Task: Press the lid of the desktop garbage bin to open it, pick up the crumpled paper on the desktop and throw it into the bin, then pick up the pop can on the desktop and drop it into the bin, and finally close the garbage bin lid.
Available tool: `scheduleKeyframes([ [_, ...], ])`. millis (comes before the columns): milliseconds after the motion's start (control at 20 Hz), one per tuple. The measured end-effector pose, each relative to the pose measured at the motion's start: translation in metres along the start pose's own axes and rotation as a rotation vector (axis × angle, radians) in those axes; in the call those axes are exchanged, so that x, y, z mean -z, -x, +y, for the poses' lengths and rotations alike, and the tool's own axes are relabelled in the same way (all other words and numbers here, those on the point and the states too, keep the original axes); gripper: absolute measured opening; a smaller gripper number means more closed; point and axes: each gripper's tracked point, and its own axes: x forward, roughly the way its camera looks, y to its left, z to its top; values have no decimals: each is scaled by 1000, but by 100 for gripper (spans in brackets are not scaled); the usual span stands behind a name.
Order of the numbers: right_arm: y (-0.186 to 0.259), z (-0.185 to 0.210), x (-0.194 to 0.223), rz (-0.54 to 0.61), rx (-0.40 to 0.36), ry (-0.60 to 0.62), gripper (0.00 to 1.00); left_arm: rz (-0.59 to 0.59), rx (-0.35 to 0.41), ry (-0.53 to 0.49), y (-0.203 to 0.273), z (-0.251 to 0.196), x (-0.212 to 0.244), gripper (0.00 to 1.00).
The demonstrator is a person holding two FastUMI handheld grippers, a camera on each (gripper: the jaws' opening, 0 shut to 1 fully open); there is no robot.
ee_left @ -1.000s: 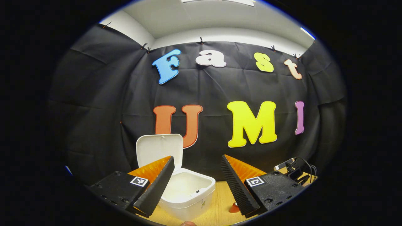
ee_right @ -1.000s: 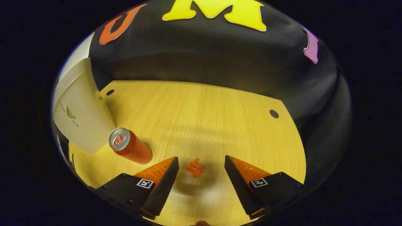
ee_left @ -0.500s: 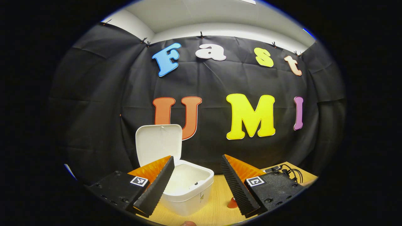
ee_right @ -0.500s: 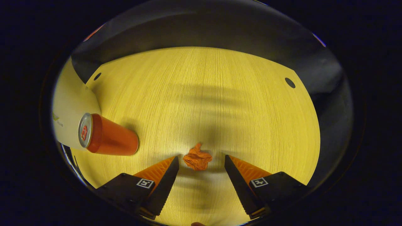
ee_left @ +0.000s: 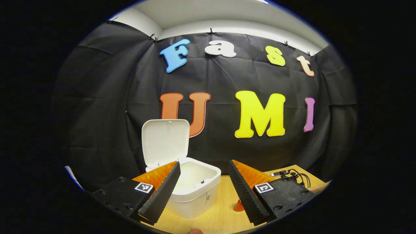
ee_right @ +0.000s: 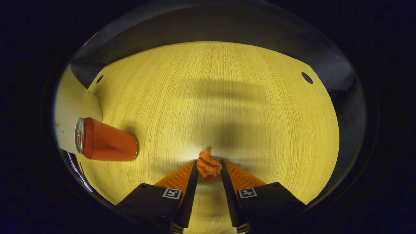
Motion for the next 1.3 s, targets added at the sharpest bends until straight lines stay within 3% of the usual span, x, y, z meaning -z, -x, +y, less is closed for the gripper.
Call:
scheduleKeyframes([
  [200,4,-3,8,24,-15,-11,24,11,-2,19,3,-1,5,97],
  [250,9,-6,7,17,-1,-18,24,13,-1,21,4,-1,5,97],
  [300,12,-5,7,7,-6,-17,16,14,-1,21,4,-2,6,97],
  [500,38,5,3,-51,-24,13,16,15,7,21,5,-3,5,97],
  [650,74,15,-4,-127,-60,17,13,15,11,22,8,-2,5,97],
  [800,119,24,-16,-215,-100,34,16,12,18,26,11,0,3,97],
  [900,159,20,-25,-283,-134,47,12,12,16,18,12,4,4,97],
  [950,182,22,-36,-320,-154,55,16,13,17,15,13,6,4,97],
  [1300,343,36,-114,-509,-284,177,16,23,19,17,18,25,2,97],
])
